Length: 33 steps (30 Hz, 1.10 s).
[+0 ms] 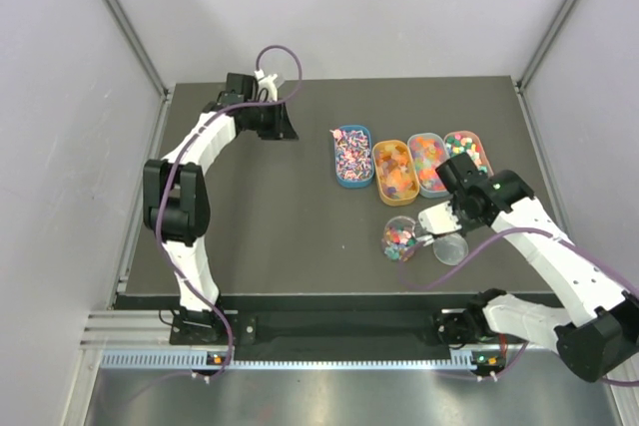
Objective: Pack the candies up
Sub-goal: Place the fake candies in the packing bottle.
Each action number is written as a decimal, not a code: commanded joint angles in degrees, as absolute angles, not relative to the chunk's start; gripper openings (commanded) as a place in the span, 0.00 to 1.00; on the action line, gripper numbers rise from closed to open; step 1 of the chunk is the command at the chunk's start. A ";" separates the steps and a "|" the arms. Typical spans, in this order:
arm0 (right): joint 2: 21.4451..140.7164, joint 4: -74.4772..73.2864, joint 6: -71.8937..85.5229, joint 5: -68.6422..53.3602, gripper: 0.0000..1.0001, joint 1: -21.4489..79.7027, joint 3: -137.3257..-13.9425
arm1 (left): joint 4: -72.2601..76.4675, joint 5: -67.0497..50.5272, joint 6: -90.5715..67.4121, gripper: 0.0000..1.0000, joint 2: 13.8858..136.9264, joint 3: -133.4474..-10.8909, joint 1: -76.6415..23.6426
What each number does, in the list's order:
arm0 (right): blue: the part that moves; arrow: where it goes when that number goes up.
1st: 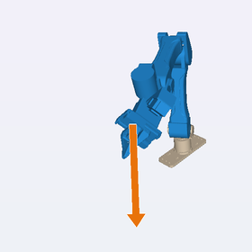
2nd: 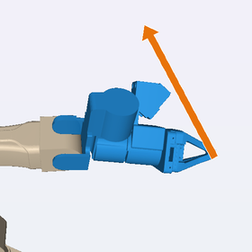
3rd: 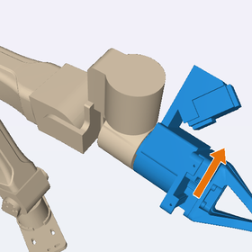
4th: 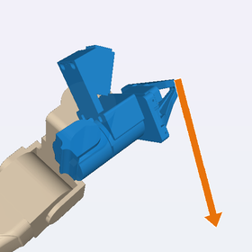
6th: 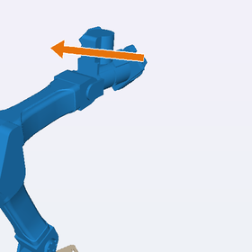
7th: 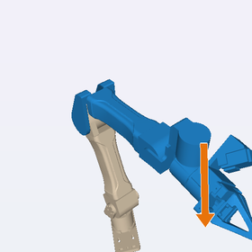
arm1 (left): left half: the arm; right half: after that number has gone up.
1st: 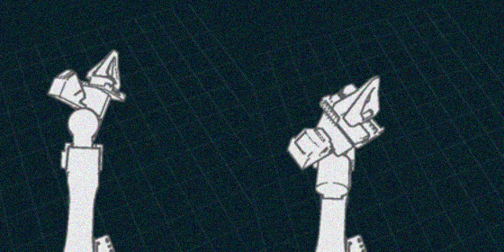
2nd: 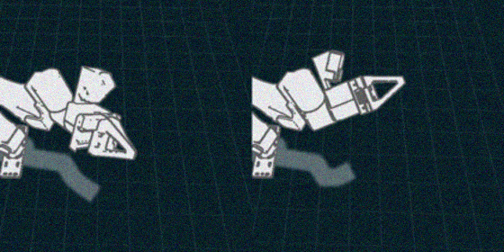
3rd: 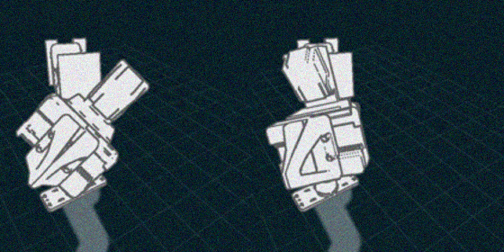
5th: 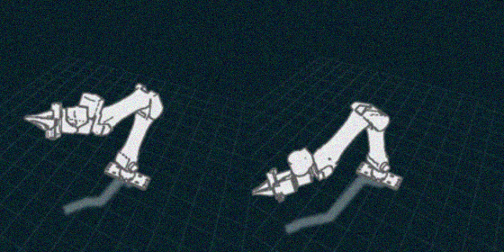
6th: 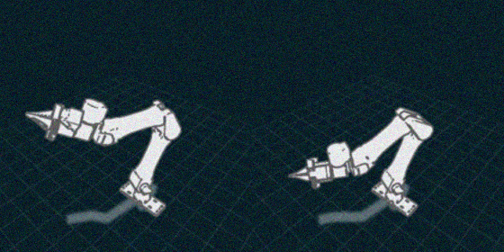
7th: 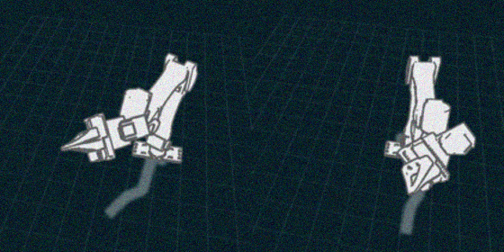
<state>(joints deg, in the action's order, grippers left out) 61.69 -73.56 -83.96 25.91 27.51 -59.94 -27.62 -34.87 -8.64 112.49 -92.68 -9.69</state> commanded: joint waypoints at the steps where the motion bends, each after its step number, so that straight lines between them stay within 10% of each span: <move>1: 63.28 -74.09 -85.96 30.85 0.00 28.56 -61.86 | -25.40 -34.72 -8.35 0.27 107.76 -91.59 -9.76; 33: 81.30 -83.31 -73.66 48.16 0.00 39.81 -72.68 | -23.29 -34.19 -9.49 0.27 103.53 -86.48 -9.76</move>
<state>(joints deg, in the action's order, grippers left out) 80.60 -76.29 -77.69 44.53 38.28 -69.04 -25.74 -33.95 -9.15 106.89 -87.02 -9.69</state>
